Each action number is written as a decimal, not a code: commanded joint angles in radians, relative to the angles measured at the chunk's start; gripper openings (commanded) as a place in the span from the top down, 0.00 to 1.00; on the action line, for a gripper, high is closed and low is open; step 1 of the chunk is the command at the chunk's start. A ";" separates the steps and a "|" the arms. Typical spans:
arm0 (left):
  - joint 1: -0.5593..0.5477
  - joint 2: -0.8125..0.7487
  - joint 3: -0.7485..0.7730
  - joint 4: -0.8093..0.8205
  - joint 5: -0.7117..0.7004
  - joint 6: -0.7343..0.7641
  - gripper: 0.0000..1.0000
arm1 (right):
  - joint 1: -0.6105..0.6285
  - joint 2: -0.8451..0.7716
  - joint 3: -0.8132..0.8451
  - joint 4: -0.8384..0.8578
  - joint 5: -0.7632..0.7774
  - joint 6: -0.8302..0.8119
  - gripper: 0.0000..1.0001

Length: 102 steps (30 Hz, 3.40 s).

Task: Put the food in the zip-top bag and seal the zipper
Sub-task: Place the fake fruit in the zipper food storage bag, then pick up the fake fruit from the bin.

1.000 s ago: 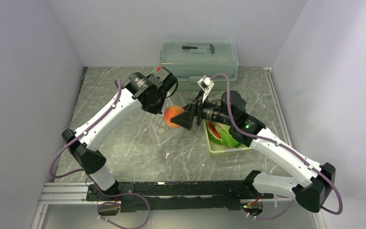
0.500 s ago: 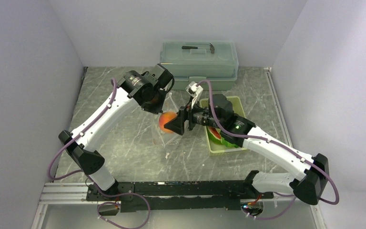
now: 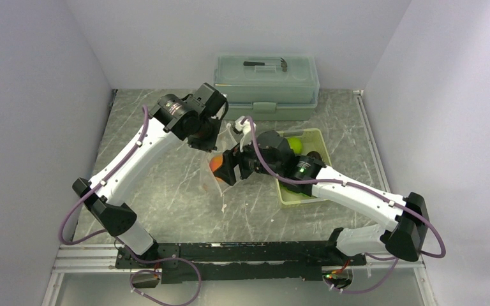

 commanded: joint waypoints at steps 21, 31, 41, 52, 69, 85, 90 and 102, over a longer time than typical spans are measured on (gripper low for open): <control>0.033 -0.049 -0.003 0.039 -0.007 -0.004 1.00 | 0.028 -0.100 0.104 -0.024 0.091 -0.019 0.00; 0.042 -0.053 0.010 0.015 -0.056 0.007 1.00 | 0.026 -0.187 0.116 -0.059 0.286 -0.044 0.01; 0.053 -0.051 0.029 -0.012 -0.116 0.027 1.00 | -0.020 -0.157 0.199 -0.219 0.532 -0.083 0.04; 0.076 -0.066 0.030 -0.055 -0.238 0.051 1.00 | -0.320 -0.090 0.208 -0.309 0.380 -0.046 0.09; 0.109 -0.129 -0.040 -0.023 -0.199 0.065 1.00 | -0.626 0.185 0.181 -0.302 0.263 0.102 0.07; 0.117 -0.140 -0.064 -0.011 -0.173 0.064 1.00 | -0.718 0.393 0.181 -0.305 0.232 0.132 0.04; 0.117 -0.132 -0.057 -0.006 -0.161 0.064 1.00 | -0.721 0.433 0.183 -0.297 0.225 0.128 0.04; 0.119 -0.137 -0.061 -0.008 -0.160 0.063 1.00 | -0.722 0.518 0.188 -0.303 0.219 0.120 0.09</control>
